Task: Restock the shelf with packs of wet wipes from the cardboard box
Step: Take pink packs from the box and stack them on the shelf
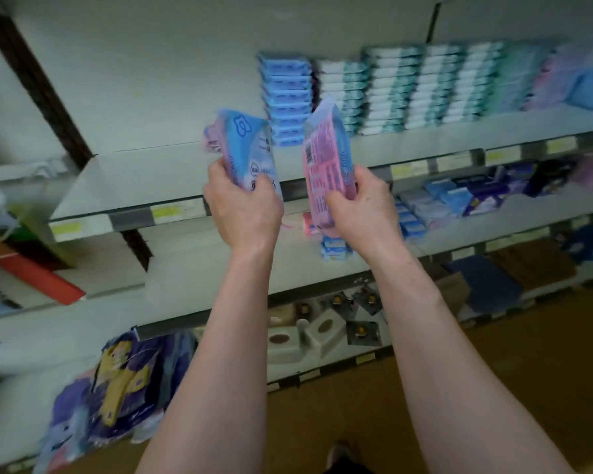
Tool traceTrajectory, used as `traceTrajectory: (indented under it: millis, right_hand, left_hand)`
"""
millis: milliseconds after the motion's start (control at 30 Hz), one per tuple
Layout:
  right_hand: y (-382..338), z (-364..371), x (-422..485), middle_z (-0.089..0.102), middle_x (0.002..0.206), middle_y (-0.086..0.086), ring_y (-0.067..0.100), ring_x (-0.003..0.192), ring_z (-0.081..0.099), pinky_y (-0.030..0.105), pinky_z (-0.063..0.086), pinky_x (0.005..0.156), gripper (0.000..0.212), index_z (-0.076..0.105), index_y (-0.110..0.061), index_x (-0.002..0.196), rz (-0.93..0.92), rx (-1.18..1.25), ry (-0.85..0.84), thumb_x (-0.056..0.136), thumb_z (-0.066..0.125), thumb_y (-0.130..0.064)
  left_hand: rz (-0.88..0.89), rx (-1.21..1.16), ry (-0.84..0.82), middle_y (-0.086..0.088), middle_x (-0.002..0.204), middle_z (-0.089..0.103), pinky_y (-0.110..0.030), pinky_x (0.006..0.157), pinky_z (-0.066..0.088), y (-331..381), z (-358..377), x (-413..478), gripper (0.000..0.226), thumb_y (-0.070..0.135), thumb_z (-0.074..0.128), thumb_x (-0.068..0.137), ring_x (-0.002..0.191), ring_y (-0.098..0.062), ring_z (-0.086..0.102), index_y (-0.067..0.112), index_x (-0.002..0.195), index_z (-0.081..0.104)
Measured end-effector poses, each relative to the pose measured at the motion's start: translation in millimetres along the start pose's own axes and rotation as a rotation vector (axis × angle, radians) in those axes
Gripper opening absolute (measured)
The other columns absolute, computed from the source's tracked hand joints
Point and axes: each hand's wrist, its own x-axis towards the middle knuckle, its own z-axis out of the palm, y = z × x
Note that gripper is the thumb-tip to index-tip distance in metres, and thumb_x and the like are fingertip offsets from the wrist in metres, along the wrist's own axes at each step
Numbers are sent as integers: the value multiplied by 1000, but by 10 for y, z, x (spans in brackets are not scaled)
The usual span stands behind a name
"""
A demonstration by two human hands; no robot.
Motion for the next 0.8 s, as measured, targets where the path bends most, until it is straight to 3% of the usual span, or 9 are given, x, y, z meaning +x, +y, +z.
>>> traceTrajectory:
  millis: [300, 433, 600, 667, 800]
  right_hand:
    - [-179, 375, 801, 67, 90, 2, 26, 85, 62, 39, 52, 78, 16, 61, -18, 97, -91, 60, -147, 83, 55, -23]
    - [-177, 501, 1125, 69, 95, 4, 29, 89, 63, 41, 53, 81, 32, 60, -16, 107, -132, 103, -194, 78, 53, -27]
    - [-157, 698, 1455, 64, 106, -2, 23, 94, 60, 29, 48, 81, 32, 58, -21, 121, -156, 62, -279, 89, 54, -22]
    - [-193, 773, 1567, 64, 110, -2, 24, 97, 60, 31, 49, 83, 32, 58, -23, 121, -177, 46, -290, 90, 53, -21]
    - [-246, 976, 1762, 64, 102, -2, 20, 90, 58, 27, 42, 69, 27, 60, -23, 118, -292, 73, -270, 92, 53, -18]
  left_hand:
    - [7, 42, 172, -6, 109, 58, -41, 86, 52, 36, 228, 650, 33, 20, 59, 81, 94, -22, 60, 16, 113, 51]
    - [1, 26, 216, -5, 112, 57, -34, 84, 55, 5, 421, 883, 36, 17, 64, 85, 95, -18, 62, 16, 118, 50]
    - [-35, 50, 285, -6, 112, 58, -37, 84, 56, -96, 507, 1144, 31, 18, 63, 86, 93, -19, 63, 18, 113, 50]
    - [-48, 65, 320, -5, 112, 59, -34, 82, 55, -93, 496, 1269, 30, 18, 62, 87, 93, -18, 63, 18, 115, 50]
    - [-32, 3, 329, 0, 105, 61, -38, 77, 59, -146, 484, 1480, 25, 14, 61, 86, 94, -19, 65, 19, 109, 51]
